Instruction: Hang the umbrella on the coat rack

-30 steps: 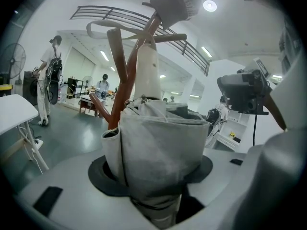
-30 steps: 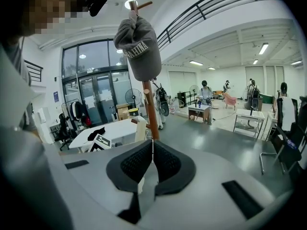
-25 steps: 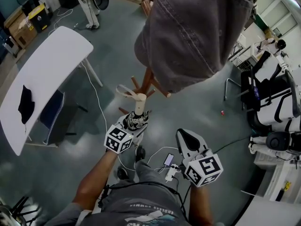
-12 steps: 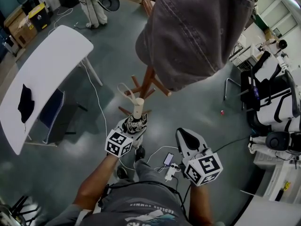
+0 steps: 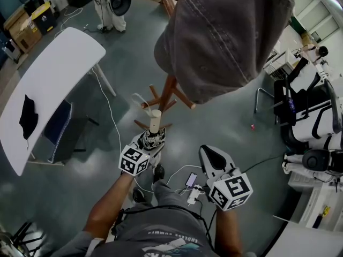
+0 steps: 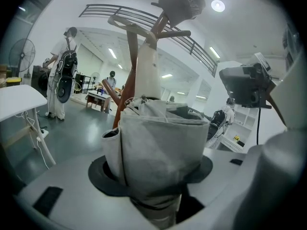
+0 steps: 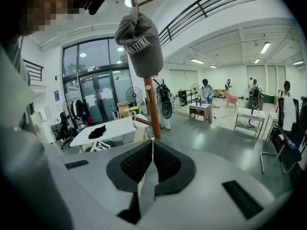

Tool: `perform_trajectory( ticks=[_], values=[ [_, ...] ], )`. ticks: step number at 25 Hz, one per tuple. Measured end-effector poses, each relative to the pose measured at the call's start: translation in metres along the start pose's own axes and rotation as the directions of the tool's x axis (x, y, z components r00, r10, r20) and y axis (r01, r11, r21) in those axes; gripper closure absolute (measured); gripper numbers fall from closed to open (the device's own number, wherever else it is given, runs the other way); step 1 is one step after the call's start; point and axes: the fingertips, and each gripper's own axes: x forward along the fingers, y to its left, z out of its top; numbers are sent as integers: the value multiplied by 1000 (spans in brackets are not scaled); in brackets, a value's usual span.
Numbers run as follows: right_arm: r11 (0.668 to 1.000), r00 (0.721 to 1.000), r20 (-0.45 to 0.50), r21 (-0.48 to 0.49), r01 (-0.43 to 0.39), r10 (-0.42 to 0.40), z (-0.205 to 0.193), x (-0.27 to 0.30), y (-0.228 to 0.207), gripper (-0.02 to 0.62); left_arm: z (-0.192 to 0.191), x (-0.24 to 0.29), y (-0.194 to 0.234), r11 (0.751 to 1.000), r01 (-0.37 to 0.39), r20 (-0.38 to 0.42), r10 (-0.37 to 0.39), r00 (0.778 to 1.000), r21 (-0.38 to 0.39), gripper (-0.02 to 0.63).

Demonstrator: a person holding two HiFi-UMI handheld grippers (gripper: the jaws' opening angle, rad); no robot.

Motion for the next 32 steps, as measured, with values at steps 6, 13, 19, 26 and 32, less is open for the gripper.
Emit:
perform_trajectory(
  ticks=[6, 13, 19, 26, 32],
  values=[
    [1000, 1000, -5, 5, 7, -7, -2, 1, -2, 565, -1, 9, 2, 1000, 10, -16, -10, 1000, 8, 333],
    [1000, 1000, -9, 10, 9, -9, -6, 3, -5, 565, -15, 15, 9, 1000, 6, -54, -6, 999, 14, 333],
    [1000, 1000, -15, 19, 15, -15, -8, 5, -5, 565, -29, 20, 18, 1000, -7, -85, 8, 996, 19, 333],
    [1000, 1000, -17, 20, 12, -12, -8, 6, -3, 565, -48, 24, 32, 999, -34, -125, 38, 991, 33, 331],
    [1000, 1000, -16, 19, 9, -9, -10, 7, -2, 565, -70, 25, 40, 998, -48, -180, 56, 982, 50, 330]
  ],
)
